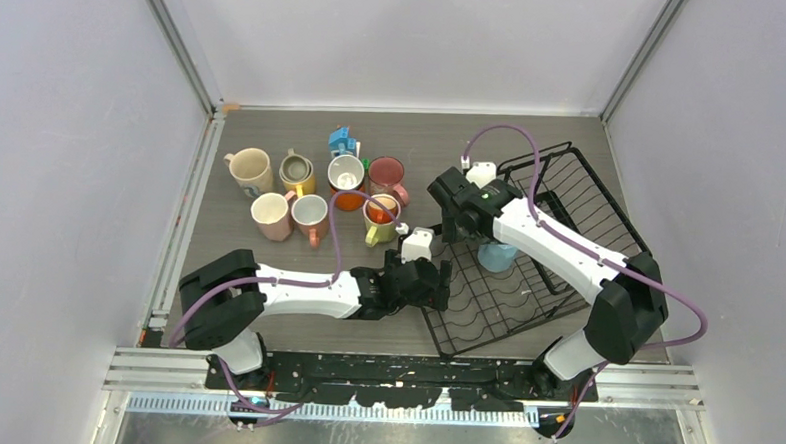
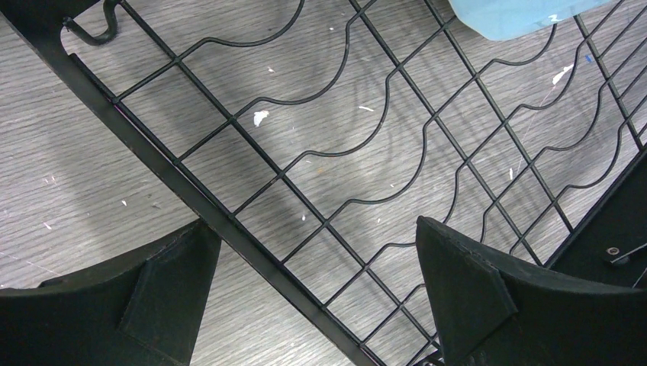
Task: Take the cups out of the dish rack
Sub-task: Move the cup to the dish rack.
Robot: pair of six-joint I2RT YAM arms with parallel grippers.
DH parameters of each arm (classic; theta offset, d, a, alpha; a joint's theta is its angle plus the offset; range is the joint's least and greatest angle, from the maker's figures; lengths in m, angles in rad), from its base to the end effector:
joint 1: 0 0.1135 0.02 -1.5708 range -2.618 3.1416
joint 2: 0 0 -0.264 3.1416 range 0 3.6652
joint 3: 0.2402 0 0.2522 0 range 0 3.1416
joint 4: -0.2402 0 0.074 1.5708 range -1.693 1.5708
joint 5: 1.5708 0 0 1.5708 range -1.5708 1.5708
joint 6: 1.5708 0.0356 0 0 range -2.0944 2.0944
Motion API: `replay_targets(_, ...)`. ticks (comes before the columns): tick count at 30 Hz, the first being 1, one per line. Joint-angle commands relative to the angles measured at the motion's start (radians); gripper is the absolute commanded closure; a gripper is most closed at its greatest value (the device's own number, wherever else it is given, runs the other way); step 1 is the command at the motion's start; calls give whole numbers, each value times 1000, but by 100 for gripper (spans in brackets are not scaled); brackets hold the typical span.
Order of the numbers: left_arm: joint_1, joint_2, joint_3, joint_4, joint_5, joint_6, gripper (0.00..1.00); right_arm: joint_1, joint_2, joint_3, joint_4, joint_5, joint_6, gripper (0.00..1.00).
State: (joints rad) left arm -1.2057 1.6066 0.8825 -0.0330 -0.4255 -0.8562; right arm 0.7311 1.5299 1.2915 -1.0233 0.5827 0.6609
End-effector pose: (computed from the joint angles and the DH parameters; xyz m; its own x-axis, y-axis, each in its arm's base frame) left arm 0.1316 -0.3030 0.1869 -0.7224 -0.0369 -0.6904 0.3021 0.8813 -0.3632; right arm 0.2312 0.1810 0.2789 -0.8256 -0.0520 -0.5619 0.0936 0.9694 -0.2271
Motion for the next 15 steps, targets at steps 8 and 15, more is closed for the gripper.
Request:
replay_targets(8, 1, 2, 45, 79, 6, 3, 0, 51, -96, -22, 164, -7, -52, 0)
replay_targets(15, 0, 1, 44, 87, 23, 12, 0, 51, -115, -47, 208, 61, -108, 0)
